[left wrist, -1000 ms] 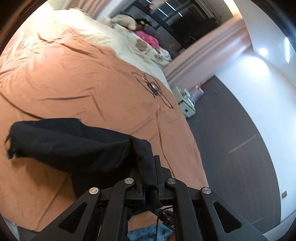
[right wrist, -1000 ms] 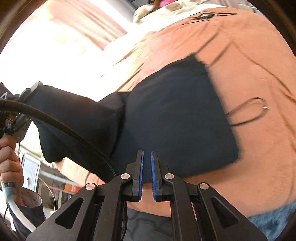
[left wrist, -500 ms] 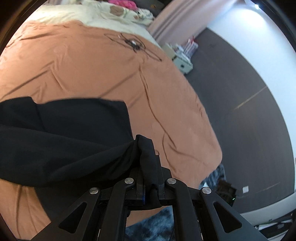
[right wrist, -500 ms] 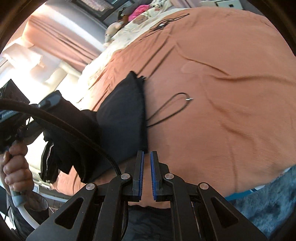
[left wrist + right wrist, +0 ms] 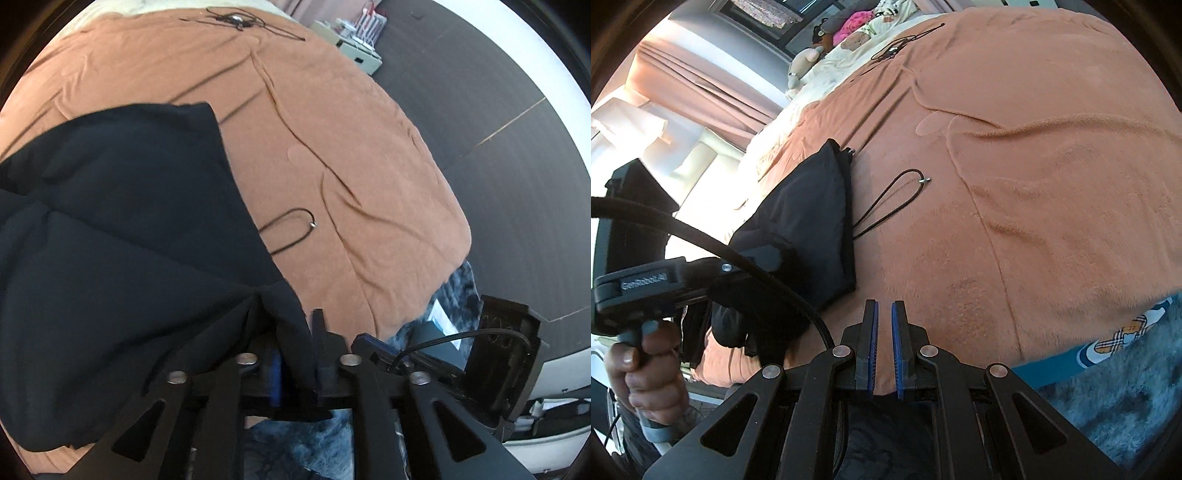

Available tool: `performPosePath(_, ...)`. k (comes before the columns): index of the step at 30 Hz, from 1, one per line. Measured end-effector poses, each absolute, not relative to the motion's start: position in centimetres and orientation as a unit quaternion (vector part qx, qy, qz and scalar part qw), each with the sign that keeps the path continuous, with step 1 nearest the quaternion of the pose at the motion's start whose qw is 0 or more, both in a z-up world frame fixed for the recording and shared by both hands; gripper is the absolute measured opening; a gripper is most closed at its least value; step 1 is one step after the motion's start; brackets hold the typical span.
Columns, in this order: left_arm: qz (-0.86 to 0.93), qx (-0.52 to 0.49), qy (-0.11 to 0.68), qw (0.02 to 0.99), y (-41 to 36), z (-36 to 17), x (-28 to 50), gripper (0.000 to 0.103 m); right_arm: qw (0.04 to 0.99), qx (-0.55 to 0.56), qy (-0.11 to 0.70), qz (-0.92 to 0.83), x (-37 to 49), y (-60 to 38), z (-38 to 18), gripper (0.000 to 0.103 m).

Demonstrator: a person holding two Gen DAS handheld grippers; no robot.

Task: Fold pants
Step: 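Open the left tool and release the pants onto the folded pile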

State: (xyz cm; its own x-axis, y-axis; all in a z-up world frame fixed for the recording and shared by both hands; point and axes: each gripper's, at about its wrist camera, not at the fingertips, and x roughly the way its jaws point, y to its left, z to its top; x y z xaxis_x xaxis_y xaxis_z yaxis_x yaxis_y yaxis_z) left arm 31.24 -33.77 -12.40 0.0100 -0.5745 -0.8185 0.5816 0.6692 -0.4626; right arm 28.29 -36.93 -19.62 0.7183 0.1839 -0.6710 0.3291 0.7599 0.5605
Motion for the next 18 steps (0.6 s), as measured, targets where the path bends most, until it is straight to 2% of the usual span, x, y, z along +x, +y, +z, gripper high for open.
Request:
performPosePath(1, -0.415, -0.004, 0.578, 0.703, -33.9, -12.6, 31.0, 0.042, 0.861, 0.344, 0.372, -0.042, 28.2, -36.9, -19.5, 0.005)
performPosePath(3, -0.429, -0.014, 0.583, 0.69, -34.0, -12.6, 30.7, 0.055, 0.862, 0.343, 0.371, -0.041, 27.9, -37.0, -19.2, 0.005)
performPosePath(7, -0.436, -0.015, 0.576, 0.691, -33.2, -11.7, 29.9, 0.062, 0.867, 0.34, 0.363, -0.037, 27.7, -37.1, -18.5, 0.007)
performPosePath(9, -0.434, -0.025, 0.574, 0.694, -32.5, -11.3, 30.1, 0.065, 0.871, 0.336, 0.357, -0.037, 27.8, -37.0, -18.1, 0.018)
performPosePath(11, -0.429, -0.032, 0.565, 0.704, -31.1, -10.6, 30.1, 0.072, 0.877, 0.328, 0.35, -0.037, 27.7, -36.9, -17.5, 0.039)
performPosePath(12, -0.426, -0.036, 0.561, 0.709, -30.5, -10.2, 30.2, 0.077, 0.88, 0.323, 0.345, -0.035, 27.6, -36.7, -17.1, 0.041)
performPosePath(18, -0.405, -0.068, 0.543, 0.733, -26.0, -8.7, 31.3, 0.08, 0.893, 0.29, 0.344, -0.025, 28.2, -35.3, -15.6, 0.043)
